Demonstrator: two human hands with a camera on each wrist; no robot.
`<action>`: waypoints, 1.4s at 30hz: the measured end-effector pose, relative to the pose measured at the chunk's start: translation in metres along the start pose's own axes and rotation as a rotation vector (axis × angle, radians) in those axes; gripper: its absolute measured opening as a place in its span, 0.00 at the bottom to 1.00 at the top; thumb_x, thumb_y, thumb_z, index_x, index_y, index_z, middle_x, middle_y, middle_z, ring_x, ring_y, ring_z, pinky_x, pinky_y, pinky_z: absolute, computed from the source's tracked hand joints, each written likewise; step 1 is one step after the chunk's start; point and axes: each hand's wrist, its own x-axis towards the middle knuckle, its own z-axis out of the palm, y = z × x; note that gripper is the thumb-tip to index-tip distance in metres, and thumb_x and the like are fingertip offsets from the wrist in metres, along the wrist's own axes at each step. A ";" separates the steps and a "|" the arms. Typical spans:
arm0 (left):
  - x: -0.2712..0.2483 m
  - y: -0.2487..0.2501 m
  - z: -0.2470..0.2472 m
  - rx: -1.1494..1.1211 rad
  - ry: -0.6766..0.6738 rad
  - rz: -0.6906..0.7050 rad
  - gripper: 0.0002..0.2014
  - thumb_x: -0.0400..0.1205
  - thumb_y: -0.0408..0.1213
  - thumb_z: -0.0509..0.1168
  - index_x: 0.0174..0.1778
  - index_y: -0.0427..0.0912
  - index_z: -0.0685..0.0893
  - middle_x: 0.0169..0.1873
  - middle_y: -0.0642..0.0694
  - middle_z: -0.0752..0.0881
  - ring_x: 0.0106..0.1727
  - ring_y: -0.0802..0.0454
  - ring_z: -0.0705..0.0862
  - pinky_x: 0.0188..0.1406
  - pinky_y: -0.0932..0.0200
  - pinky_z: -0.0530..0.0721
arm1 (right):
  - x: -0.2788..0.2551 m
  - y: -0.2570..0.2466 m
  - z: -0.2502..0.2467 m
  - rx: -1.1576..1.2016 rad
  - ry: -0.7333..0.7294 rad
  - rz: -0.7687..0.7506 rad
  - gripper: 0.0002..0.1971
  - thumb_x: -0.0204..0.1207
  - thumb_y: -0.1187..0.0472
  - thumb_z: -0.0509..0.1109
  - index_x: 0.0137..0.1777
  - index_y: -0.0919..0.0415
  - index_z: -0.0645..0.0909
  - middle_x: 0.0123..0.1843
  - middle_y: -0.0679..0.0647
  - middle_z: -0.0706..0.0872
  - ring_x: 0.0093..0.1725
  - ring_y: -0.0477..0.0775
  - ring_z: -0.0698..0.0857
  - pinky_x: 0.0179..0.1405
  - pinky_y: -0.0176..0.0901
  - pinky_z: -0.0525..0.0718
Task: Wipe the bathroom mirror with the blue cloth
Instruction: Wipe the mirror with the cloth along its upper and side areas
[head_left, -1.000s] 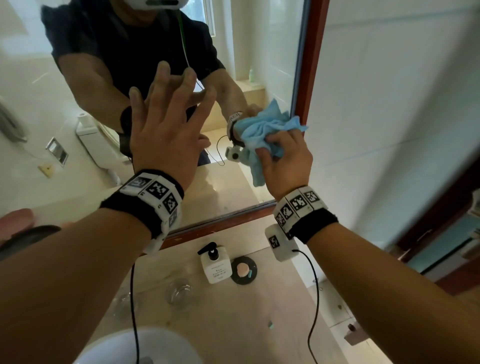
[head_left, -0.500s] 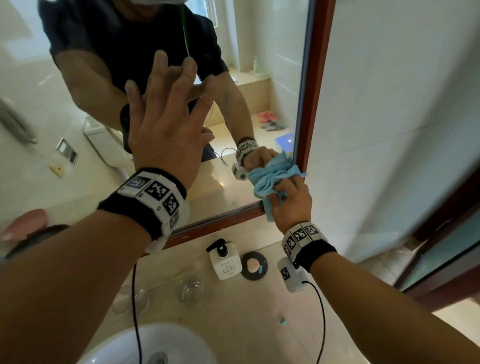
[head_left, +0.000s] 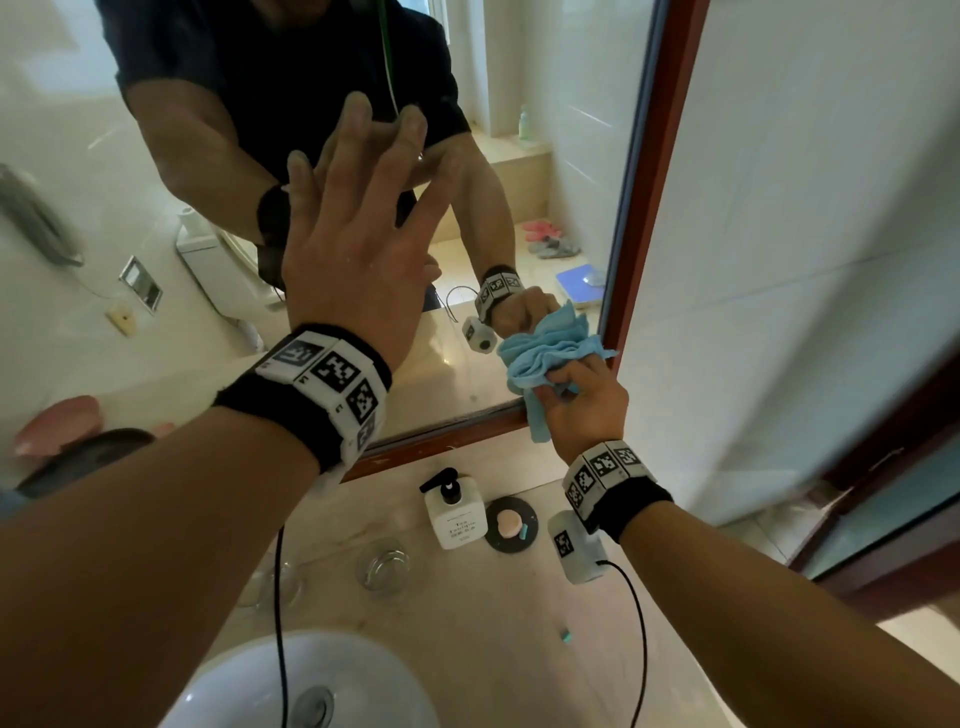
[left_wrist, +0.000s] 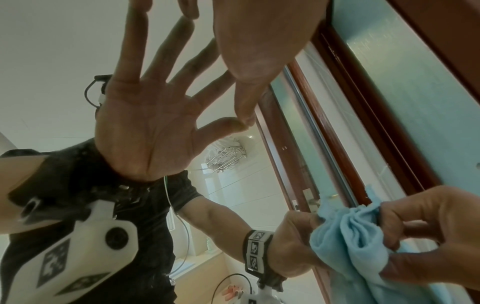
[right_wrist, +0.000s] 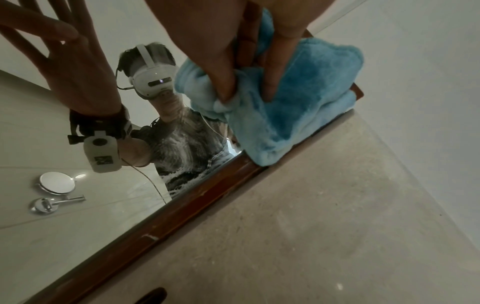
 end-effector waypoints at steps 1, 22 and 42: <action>-0.001 -0.001 0.001 0.002 0.000 0.001 0.44 0.74 0.43 0.76 0.84 0.54 0.61 0.85 0.46 0.57 0.86 0.36 0.50 0.78 0.25 0.56 | -0.002 -0.003 0.004 0.018 -0.008 -0.015 0.06 0.69 0.60 0.80 0.42 0.57 0.86 0.56 0.52 0.85 0.55 0.57 0.83 0.56 0.55 0.85; -0.015 -0.016 0.005 0.020 0.002 0.056 0.41 0.75 0.35 0.74 0.83 0.51 0.64 0.84 0.45 0.60 0.86 0.38 0.53 0.80 0.32 0.55 | -0.021 -0.039 0.036 0.059 -0.033 -0.115 0.05 0.67 0.65 0.80 0.42 0.60 0.87 0.54 0.54 0.85 0.52 0.59 0.83 0.53 0.51 0.84; -0.026 -0.042 0.008 -0.079 0.005 0.136 0.29 0.81 0.36 0.64 0.80 0.44 0.69 0.83 0.43 0.64 0.84 0.37 0.57 0.81 0.35 0.55 | 0.011 -0.018 -0.008 -0.053 0.103 0.014 0.05 0.68 0.65 0.80 0.40 0.62 0.87 0.54 0.55 0.85 0.54 0.57 0.84 0.56 0.35 0.76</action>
